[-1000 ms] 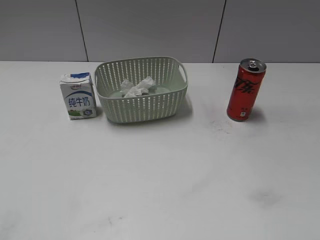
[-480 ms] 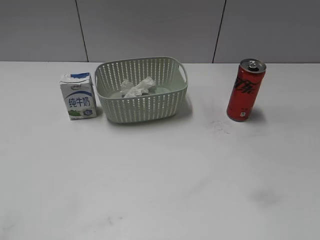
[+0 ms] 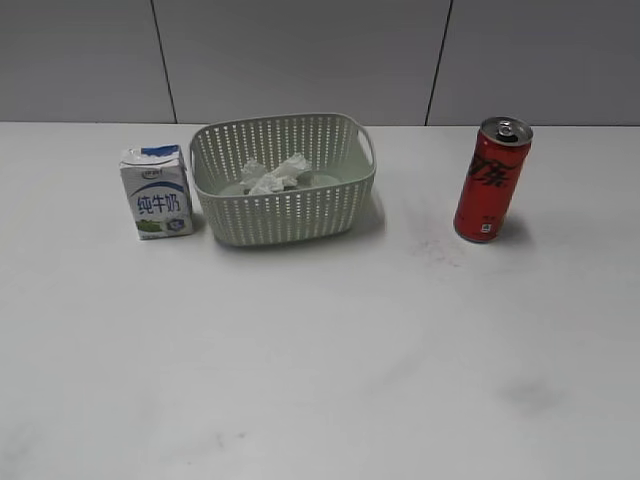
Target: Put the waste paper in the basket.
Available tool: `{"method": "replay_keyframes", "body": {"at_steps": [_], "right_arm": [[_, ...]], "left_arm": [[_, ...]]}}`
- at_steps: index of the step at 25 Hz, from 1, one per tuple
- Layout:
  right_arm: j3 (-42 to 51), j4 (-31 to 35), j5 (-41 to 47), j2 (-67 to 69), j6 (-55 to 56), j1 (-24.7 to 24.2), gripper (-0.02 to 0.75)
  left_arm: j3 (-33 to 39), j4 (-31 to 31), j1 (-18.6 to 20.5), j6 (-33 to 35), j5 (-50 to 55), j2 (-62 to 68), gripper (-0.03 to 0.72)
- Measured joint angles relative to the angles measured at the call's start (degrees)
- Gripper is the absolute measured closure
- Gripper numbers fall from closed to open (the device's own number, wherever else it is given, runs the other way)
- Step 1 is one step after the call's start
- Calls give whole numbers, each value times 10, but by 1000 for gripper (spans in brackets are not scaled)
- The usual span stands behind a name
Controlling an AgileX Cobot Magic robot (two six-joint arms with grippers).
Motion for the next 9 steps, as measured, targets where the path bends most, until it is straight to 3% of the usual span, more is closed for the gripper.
{"method": "replay_keyframes", "body": {"at_steps": [9], "right_arm": [[0,0,0,0,1,0,147]], "left_arm": [[0,0,0,-1,0,0,101]]}}
